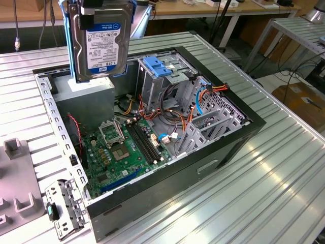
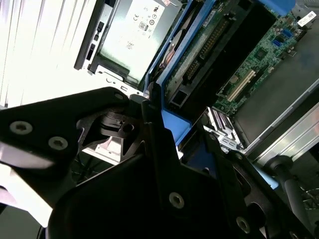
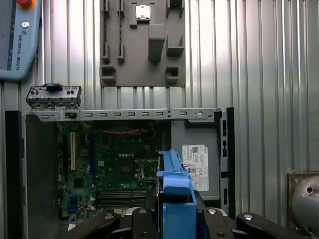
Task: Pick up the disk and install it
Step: 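Pick up the disk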
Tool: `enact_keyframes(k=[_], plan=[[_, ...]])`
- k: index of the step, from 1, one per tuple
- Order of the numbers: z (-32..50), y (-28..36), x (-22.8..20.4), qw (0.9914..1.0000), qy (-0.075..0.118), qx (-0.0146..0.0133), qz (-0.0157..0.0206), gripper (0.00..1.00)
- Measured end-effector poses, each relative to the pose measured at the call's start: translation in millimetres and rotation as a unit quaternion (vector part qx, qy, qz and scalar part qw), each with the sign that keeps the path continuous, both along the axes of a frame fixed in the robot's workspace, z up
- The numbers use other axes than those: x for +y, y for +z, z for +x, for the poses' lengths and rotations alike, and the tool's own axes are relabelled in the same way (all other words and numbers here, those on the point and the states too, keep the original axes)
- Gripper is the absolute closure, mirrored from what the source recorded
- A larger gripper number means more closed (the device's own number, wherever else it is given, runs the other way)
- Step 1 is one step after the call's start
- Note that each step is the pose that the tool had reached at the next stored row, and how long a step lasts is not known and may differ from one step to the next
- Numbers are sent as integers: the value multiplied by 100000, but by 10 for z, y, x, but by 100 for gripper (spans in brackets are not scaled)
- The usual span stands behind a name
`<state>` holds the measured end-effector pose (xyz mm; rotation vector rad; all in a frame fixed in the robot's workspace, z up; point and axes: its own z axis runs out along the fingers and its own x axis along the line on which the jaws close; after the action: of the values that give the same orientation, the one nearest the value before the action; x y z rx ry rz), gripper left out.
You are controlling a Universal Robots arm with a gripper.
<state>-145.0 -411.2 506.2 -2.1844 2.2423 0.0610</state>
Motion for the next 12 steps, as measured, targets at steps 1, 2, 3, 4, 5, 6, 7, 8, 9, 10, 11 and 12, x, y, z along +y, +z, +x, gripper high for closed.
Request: enact_keyframes(k=[1,2,3,4,5,6,7,8,9,10,11,12], plan=[[10,0,-2,100000,-3,-1,2,63],[11,0,-2,100000,1,-2,3,63],[13,-1,-2,100000,-2,-2,3,63],[15,0,-3,100000,-1,-1,2,63],[17,-1,-3,100000,-3,-1,2,63],[22,-1,-4,100000,-1,-3,1,63],[25,-1,-4,100000,-2,-1,2,63],[26,-1,-4,100000,-1,-2,1,63],[27,-1,-4,100000,-3,-2,3,63],[28,-1,-5,100000,-2,-1,2,63],[29,0,-5,100000,0,0,0,63],[30,-1,-5,100000,1,2,1,63]])
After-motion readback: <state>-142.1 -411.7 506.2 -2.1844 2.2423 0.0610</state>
